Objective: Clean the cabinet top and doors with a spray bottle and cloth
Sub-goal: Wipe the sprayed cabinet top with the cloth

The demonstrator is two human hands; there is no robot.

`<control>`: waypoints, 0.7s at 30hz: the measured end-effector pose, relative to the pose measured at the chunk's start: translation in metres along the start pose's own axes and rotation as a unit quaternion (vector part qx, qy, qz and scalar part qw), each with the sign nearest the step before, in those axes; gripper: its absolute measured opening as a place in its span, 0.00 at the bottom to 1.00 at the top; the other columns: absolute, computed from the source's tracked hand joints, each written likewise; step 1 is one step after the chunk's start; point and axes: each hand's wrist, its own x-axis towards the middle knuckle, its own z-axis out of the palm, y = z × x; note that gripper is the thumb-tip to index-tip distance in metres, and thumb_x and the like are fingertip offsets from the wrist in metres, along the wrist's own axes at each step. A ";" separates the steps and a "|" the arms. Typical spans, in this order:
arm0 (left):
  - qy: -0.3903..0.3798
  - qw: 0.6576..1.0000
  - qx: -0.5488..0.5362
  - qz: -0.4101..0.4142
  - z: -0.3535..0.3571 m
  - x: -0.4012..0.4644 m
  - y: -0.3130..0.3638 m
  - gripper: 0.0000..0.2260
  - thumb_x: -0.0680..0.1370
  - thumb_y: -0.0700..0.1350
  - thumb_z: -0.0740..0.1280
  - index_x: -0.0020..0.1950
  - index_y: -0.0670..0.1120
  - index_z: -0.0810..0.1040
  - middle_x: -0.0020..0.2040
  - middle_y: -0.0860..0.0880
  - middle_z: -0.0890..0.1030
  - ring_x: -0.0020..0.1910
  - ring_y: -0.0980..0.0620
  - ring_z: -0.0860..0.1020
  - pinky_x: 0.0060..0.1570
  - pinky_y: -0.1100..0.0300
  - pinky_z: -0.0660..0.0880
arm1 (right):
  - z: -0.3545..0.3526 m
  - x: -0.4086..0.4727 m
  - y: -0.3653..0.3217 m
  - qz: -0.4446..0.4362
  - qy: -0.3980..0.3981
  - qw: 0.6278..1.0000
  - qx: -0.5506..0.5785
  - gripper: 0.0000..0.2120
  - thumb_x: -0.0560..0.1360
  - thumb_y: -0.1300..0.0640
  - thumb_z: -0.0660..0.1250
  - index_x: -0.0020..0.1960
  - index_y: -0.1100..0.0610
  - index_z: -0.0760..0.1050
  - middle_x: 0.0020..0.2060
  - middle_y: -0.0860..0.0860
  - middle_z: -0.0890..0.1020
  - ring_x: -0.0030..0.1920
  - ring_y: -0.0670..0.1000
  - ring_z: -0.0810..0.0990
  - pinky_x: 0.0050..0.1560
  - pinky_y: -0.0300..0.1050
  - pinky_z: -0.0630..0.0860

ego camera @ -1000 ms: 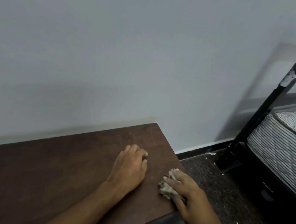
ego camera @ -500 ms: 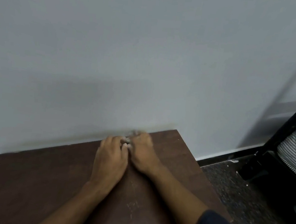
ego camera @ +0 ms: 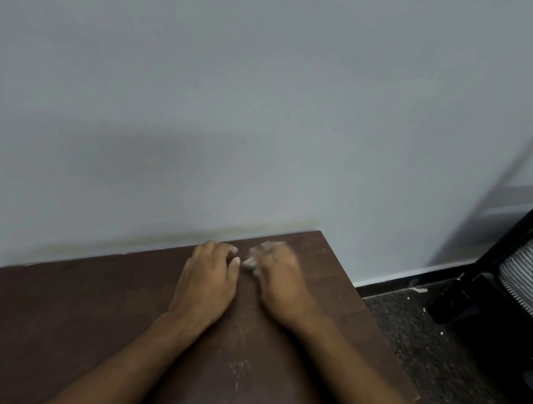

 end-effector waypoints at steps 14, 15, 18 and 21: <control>0.091 0.995 -0.033 -0.025 -0.018 0.005 -0.018 0.10 0.81 0.48 0.60 0.56 0.46 0.77 0.52 0.48 0.77 0.55 0.48 0.73 0.57 0.56 0.68 | 0.059 0.041 -0.061 -0.003 -0.054 0.998 0.027 0.15 0.81 0.52 0.57 0.64 0.54 0.75 0.60 0.57 0.78 0.60 0.57 0.75 0.64 0.53 0.71; 0.082 0.996 -0.033 -0.024 -0.016 0.006 -0.015 0.10 0.81 0.48 0.61 0.57 0.46 0.77 0.53 0.49 0.77 0.55 0.49 0.72 0.58 0.56 0.68 | 0.056 0.036 -0.066 -0.030 -0.072 0.995 0.063 0.15 0.81 0.52 0.56 0.63 0.52 0.75 0.58 0.56 0.79 0.58 0.55 0.76 0.63 0.52 0.73; 0.061 0.998 -0.028 -0.004 -0.011 0.006 -0.007 0.11 0.81 0.49 0.61 0.58 0.46 0.78 0.54 0.49 0.76 0.56 0.49 0.72 0.58 0.56 0.68 | 0.027 0.035 -0.022 -0.049 -0.072 0.994 0.060 0.15 0.78 0.55 0.59 0.60 0.51 0.79 0.57 0.54 0.81 0.57 0.53 0.78 0.62 0.51 0.76; 0.033 0.999 -0.038 0.010 -0.006 0.004 -0.002 0.11 0.81 0.50 0.61 0.58 0.48 0.78 0.54 0.52 0.76 0.56 0.52 0.72 0.58 0.59 0.67 | -0.017 0.027 0.052 0.038 0.032 0.998 0.027 0.15 0.79 0.60 0.57 0.56 0.53 0.81 0.52 0.48 0.81 0.56 0.41 0.78 0.65 0.50 0.75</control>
